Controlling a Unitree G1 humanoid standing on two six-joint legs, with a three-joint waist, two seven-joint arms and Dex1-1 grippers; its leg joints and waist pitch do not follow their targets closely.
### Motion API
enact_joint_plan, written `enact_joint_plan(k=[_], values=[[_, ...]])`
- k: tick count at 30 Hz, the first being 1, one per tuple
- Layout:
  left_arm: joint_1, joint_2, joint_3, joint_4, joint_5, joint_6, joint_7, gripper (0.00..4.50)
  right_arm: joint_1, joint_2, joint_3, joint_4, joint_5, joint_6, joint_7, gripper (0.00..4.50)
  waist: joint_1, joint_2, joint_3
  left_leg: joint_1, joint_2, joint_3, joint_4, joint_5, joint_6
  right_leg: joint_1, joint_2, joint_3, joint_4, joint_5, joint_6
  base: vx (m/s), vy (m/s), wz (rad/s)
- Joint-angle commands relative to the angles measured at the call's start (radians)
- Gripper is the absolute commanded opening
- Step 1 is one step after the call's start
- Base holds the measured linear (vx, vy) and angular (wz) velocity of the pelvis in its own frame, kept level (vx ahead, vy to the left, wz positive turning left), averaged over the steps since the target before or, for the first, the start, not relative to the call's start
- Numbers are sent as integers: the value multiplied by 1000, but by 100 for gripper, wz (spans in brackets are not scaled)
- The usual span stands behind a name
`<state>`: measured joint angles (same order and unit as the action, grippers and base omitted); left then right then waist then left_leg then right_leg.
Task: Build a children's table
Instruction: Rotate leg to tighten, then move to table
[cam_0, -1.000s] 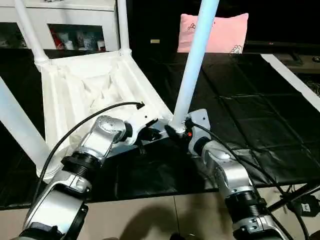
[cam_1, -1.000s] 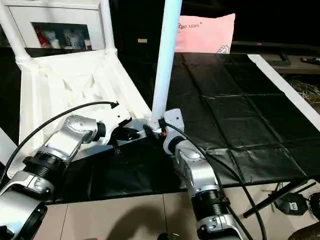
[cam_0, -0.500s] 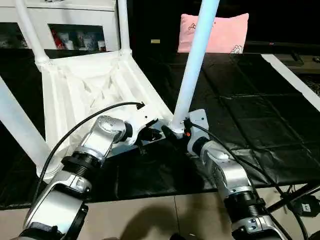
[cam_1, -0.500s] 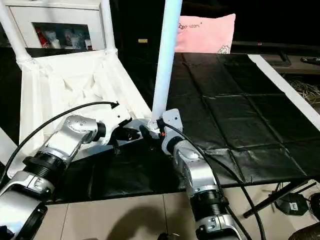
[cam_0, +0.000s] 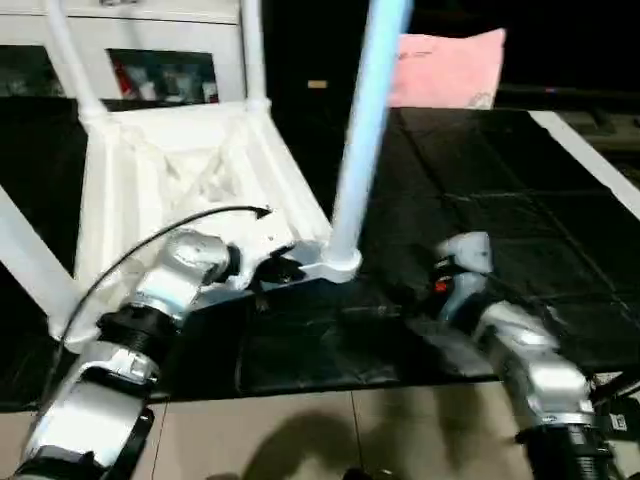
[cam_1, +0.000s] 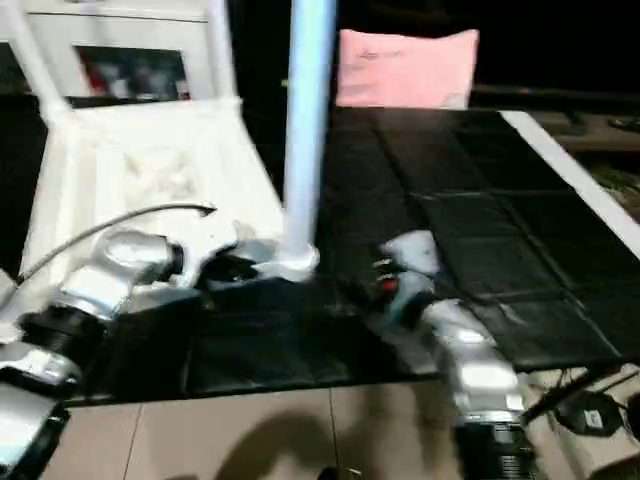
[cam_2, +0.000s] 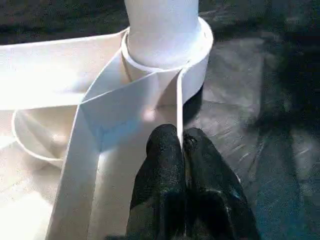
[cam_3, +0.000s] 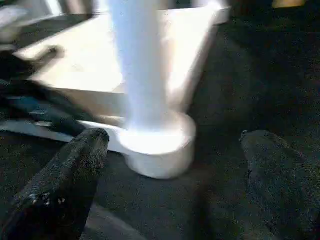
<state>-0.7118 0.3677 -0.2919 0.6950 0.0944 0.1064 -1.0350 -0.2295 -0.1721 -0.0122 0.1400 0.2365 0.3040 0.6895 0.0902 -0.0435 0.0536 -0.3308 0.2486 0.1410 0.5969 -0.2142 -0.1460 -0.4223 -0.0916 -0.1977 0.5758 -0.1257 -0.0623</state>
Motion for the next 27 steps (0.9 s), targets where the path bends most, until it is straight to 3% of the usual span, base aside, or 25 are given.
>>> enact_joint_plan(k=[1,5,9,12,14,17,21,24,25,26,27], values=[[-32,12,13,8,-2,-55,15,0,16,-37,-5,-47,31,12,18,448,4,13,-78,-14,-19,23,-64,-124,56,83,-53,58,-86,-413,16,0,0,0],[-30,9,49,14,-27,-100,43,0,35,-47,-3,-73,38,13,53,448,5,12,-78,-15,-21,25,-62,-136,55,84,-55,58,-86,-412,26,0,0,0],[-13,3,90,-28,-64,-74,54,58,39,-49,-1,-72,33,5,53,450,4,10,-79,-17,-20,24,-62,-129,52,84,-57,57,-87,-413,19,0,0,0],[29,4,132,-107,-115,-48,46,71,49,-58,10,-77,35,-6,59,450,4,11,-74,-15,-18,25,-62,-148,49,82,-59,54,-90,-441,13,0,0,0],[94,8,174,-206,-170,-20,56,102,65,-63,18,-86,40,-1,39,450,2,11,-73,-14,-19,25,-62,-156,47,83,-60,53,-91,-460,23,0,0,0],[127,7,196,-257,-199,3,64,121,69,-57,15,-87,34,-24,31,450,-2,8,-73,-12,-23,28,-59,-168,49,77,-54,50,-97,-488,45,0,0,0],[237,-23,267,-421,-269,70,139,156,81,-27,-4,-107,11,-63,-27,450,-6,8,-71,-9,-19,27,-59,-186,45,73,-56,43,-104,-516,59,0,0,0],[382,-85,331,-628,-326,134,256,172,116,-36,26,-174,-30,15,-88,450,-9,5,-67,-12,-15,27,-62,-187,46,75,-53,42,-109,-510,61,0,0,0],[385,-86,332,-631,-326,134,258,179,117,-36,27,-175,-31,16,-89,450,-9,5,-67,-12,-15,27,-62,-187,46,75,-53,42,-109,-510,61,0,0,0],[474,-135,380,-729,-309,162,381,187,144,-38,48,-208,-69,17,-130,450,-11,5,-69,-11,-15,27,-60,-195,45,74,-50,42,-104,-504,64,0,0,0],[487,-143,387,-740,-303,164,401,208,148,-37,49,-211,-75,16,-137,450,-13,5,-69,-15,-12,25,-62,-191,42,77,-49,43,-101,-490,63,0,0,0]])
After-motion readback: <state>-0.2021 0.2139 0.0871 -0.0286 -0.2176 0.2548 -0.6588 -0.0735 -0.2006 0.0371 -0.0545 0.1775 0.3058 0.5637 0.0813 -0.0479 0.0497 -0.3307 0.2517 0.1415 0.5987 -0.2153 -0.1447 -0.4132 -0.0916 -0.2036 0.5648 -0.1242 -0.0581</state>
